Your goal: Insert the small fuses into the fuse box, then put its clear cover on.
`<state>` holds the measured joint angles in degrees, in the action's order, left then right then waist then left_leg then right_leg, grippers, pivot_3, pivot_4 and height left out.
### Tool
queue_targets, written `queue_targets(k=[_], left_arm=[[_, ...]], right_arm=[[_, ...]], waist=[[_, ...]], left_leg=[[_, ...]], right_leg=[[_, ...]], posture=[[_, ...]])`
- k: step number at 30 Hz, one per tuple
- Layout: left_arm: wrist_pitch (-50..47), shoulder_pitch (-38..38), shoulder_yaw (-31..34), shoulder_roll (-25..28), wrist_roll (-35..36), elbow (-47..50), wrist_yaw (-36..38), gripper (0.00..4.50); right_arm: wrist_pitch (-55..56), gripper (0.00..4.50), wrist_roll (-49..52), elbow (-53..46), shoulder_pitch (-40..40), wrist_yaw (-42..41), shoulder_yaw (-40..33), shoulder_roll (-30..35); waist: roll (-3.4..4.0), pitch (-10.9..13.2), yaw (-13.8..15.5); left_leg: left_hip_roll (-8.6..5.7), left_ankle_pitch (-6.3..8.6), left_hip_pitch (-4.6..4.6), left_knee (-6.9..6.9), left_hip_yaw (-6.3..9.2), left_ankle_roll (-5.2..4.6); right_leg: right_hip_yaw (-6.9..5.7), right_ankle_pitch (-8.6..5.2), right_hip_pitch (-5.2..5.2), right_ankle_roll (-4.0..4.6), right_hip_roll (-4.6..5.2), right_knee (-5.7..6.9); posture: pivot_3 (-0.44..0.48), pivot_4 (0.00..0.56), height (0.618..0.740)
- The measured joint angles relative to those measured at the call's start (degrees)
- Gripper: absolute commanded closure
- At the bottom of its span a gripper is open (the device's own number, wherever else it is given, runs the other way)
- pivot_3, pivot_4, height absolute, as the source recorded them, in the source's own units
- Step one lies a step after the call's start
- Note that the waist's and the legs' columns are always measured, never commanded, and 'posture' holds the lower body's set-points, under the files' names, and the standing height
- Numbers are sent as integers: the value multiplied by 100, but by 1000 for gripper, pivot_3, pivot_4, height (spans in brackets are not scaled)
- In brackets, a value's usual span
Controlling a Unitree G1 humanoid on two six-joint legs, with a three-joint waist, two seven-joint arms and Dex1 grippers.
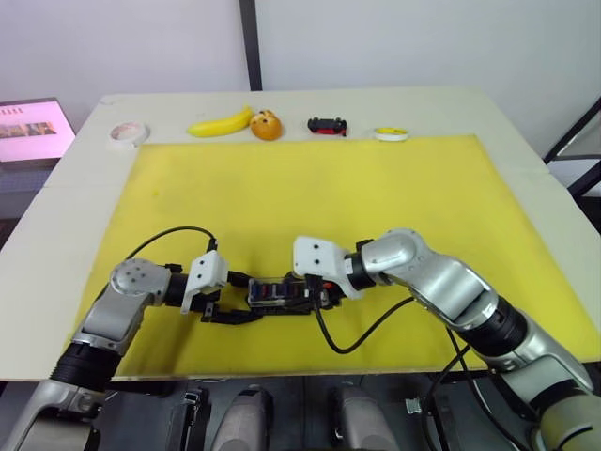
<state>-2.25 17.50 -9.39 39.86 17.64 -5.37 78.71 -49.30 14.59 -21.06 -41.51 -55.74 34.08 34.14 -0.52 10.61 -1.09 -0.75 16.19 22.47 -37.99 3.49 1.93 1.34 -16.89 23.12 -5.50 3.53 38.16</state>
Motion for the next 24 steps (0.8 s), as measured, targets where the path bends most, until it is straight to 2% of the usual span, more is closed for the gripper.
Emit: queue_targets(k=[22,24], left_arm=[[1,-84,50,-3,0,52,-39,1989],[0,-84,50,-3,0,53,-39,1989]], right_arm=[[144,2779,-180,-15,82,-61,0,-37],[147,1725,-203,-27,89,-62,1,-37]], waist=[[3,-6,-9],[3,-6,-8]], left_leg=[[1,1,-2,2,0,-2],[1,1,-2,1,0,-2]], right_leg=[[1,0,0,0,-1,0],[1,0,0,0,-1,0]], posture=[[0,150,740],[0,150,740]])
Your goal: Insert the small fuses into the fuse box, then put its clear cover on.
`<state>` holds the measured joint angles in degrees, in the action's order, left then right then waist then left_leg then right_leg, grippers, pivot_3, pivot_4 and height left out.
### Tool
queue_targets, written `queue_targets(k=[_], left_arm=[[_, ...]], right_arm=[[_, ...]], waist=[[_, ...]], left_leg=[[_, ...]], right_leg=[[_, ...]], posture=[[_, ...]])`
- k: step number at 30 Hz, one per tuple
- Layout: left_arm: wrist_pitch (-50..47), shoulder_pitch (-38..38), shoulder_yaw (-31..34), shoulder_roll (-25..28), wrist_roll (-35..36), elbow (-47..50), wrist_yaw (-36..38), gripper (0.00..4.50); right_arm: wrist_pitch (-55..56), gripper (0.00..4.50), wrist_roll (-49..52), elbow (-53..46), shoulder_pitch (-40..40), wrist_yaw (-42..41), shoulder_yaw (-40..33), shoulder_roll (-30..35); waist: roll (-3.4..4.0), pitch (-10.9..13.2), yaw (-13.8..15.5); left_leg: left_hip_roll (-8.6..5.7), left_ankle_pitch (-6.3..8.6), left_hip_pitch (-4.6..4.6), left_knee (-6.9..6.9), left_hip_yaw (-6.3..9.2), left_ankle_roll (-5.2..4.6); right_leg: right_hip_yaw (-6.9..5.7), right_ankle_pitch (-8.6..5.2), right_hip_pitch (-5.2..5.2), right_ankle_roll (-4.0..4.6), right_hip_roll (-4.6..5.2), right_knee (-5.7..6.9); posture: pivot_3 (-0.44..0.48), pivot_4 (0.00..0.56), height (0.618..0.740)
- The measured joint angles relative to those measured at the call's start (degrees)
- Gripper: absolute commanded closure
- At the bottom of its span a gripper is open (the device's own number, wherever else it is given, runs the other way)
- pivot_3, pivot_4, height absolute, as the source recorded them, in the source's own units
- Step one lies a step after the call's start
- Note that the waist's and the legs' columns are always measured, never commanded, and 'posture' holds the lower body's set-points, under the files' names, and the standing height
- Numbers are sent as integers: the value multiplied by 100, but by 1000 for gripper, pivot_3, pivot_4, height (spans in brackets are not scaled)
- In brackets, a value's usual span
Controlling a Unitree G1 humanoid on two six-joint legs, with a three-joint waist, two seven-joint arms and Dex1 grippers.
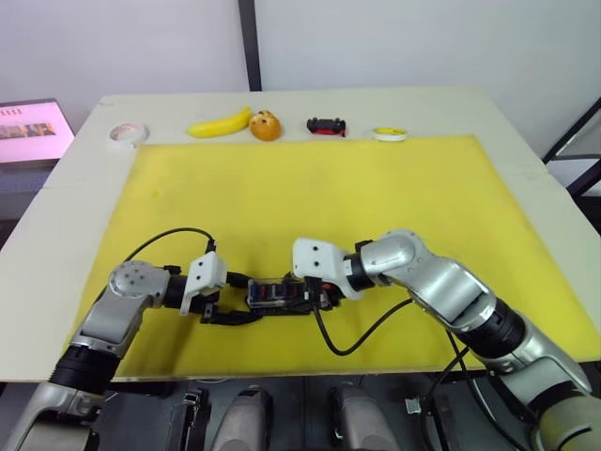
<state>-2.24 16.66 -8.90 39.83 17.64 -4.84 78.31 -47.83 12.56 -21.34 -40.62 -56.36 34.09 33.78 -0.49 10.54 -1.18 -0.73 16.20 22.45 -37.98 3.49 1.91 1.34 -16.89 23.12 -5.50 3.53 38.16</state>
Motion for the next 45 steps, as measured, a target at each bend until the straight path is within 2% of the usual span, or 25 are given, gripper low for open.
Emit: queue_targets(k=[2,17,28,31,36,37,45], left_arm=[[-5,-14,1,0,-8,34,-6,1989],[12,-12,-12,0,-11,64,24,1989],[30,-19,-8,0,-11,62,30,1989],[29,-18,-9,0,-11,62,30,1989],[6,-5,-12,0,-12,62,37,1989],[4,-4,-12,0,-12,62,37,1989],[-22,6,-14,0,-13,63,40,1989]], right_arm=[[-6,975,-47,-1,77,-43,88,69],[-72,975,93,-35,186,-209,-115,102],[182,975,629,-416,113,-267,-1111,100],[249,1774,697,-486,119,-253,-1139,80],[345,4248,817,-579,240,-206,-1074,-141],[360,4379,817,-579,240,-195,-1057,-144],[504,4379,665,-378,421,11,-851,-290]], waist=[[-1,0,10],[0,-2,14],[0,-1,15],[0,-1,14],[0,-1,15],[0,-1,16],[0,-1,15]], left_leg=[[-1,0,2,0,-1,0],[-2,0,2,1,0,0],[-1,0,3,1,0,0],[-1,0,4,1,-1,0],[-1,0,4,1,-1,-1],[-1,0,4,1,-1,0],[-2,0,4,1,-1,0]], right_leg=[[0,0,2,0,1,-1],[0,0,0,0,2,-3],[0,0,2,0,2,-3],[0,0,2,0,2,-3],[0,0,1,0,2,-2],[0,0,1,0,2,-3],[0,0,2,0,2,-2]], posture=[[0,150,740],[0,150,740],[0,150,740],[0,150,740],[0,150,740],[0,150,740],[0,150,740]])
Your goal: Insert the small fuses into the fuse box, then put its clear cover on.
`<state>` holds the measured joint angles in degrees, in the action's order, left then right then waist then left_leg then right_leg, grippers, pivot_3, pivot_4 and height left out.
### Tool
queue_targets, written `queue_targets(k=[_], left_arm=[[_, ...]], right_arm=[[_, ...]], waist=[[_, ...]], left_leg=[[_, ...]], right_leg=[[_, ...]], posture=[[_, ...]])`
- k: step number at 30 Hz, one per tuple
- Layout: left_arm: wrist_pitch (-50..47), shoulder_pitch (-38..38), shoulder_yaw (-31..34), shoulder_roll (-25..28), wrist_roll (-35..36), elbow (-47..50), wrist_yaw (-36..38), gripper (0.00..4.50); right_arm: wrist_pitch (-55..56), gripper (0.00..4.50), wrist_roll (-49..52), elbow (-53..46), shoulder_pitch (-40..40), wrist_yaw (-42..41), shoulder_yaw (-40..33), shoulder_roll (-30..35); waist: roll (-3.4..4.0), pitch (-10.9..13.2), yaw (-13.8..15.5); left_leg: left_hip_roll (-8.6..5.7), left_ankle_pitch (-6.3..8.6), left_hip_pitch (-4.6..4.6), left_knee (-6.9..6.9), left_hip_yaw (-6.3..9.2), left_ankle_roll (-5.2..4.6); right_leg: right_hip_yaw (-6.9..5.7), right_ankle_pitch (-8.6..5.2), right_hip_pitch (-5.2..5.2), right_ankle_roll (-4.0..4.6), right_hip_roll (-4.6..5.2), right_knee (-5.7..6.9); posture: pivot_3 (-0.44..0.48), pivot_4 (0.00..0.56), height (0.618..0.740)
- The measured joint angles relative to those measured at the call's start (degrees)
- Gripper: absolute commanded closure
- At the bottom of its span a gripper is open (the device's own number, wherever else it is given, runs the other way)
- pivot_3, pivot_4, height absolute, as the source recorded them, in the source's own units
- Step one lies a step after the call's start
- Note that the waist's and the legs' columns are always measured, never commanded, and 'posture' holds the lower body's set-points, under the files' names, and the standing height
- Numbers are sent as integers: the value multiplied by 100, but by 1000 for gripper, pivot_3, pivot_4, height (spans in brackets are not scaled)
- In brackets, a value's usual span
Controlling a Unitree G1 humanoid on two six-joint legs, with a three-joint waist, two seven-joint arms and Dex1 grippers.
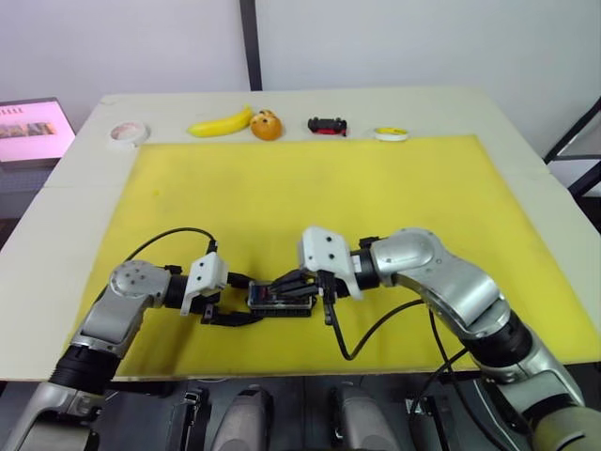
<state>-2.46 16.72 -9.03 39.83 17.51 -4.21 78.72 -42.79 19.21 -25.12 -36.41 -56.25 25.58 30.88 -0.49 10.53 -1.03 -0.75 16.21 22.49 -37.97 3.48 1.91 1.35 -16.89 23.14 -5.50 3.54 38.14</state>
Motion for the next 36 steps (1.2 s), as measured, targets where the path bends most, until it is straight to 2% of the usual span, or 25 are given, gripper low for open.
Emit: queue_targets(k=[14,26,36], left_arm=[[50,0,-2,0,-80,21,-1,1989],[141,-6,-40,0,-156,15,-15,1989],[145,-50,-113,-1,-229,15,-89,1989]], right_arm=[[321,4379,-334,746,-43,107,242,-227],[219,4379,-420,791,-59,8,361,-222],[221,4379,-502,787,0,13,483,-166]], waist=[[0,-1,-2],[4,-18,-2],[7,-123,-3]], left_leg=[[1,0,-3,0,0,0],[1,0,-5,0,0,0],[0,10,-17,2,0,-16]], right_leg=[[0,0,-3,0,-1,0],[0,0,-6,0,-1,0],[-1,-1,-20,0,-1,-8]], posture=[[0,150,740],[0,150,740],[0,150,740]])
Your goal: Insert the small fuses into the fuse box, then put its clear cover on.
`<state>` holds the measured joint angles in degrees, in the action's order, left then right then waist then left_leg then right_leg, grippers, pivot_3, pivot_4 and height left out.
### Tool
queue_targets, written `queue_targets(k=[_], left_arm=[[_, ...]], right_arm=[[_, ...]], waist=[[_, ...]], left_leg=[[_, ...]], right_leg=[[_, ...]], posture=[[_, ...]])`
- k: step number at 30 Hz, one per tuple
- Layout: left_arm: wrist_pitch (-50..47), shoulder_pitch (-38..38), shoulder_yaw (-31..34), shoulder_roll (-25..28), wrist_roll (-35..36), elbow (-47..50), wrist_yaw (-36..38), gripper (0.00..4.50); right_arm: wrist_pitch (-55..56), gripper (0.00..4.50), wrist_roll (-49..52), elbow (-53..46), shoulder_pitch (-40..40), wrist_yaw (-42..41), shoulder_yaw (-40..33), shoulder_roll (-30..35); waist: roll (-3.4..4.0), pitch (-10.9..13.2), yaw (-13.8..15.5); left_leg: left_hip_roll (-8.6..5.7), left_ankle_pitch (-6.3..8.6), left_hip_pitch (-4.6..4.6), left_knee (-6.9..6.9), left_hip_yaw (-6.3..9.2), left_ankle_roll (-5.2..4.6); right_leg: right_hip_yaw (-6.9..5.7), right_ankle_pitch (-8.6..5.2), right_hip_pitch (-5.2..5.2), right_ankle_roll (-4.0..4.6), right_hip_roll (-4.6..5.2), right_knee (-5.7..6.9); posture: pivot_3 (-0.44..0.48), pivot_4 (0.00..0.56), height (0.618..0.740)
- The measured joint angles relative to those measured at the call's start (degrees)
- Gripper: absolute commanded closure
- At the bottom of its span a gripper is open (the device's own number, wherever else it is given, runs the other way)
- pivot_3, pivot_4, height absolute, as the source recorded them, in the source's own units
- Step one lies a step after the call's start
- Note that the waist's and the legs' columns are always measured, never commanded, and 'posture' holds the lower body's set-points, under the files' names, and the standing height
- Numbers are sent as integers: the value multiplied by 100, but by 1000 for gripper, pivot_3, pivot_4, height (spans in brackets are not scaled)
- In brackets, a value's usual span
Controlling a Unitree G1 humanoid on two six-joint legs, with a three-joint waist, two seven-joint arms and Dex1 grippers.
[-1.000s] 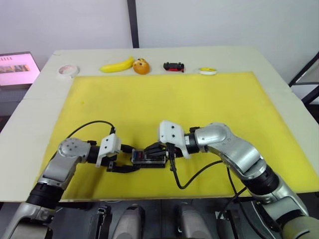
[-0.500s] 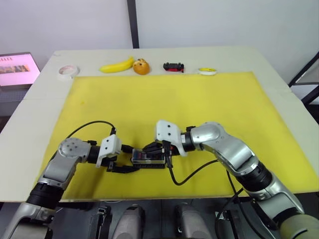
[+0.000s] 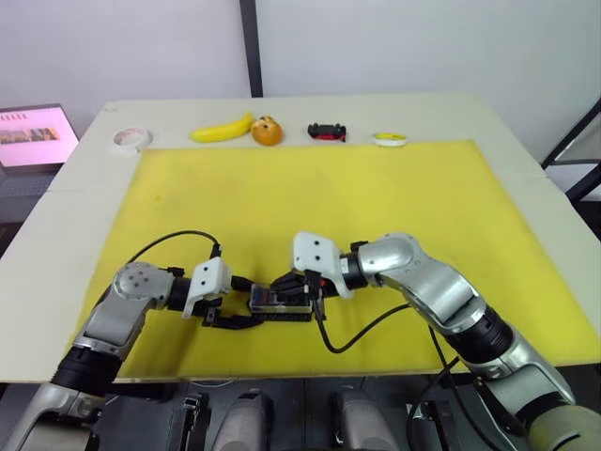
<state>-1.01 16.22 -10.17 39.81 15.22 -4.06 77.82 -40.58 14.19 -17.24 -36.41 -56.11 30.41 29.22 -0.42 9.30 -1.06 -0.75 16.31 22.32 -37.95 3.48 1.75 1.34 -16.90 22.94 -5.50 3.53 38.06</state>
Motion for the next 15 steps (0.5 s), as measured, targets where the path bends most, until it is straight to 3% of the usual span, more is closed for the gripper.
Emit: queue_targets(k=[11,15], left_arm=[[-291,-108,35,134,39,263,-87,1989],[-572,-276,154,421,257,530,19,60]], right_arm=[[-2,4379,-1,-1,-19,-7,27,-4],[-2,4500,-4,39,-43,-33,49,0]], waist=[[-1,-4,-26],[-1,-4,-129]], left_leg=[[4,4,-3,2,1,-7],[14,5,-4,7,1,-9]], right_leg=[[1,-1,-2,1,-4,-2],[2,-2,0,3,-8,-3]], posture=[[0,150,740],[0,150,740]])
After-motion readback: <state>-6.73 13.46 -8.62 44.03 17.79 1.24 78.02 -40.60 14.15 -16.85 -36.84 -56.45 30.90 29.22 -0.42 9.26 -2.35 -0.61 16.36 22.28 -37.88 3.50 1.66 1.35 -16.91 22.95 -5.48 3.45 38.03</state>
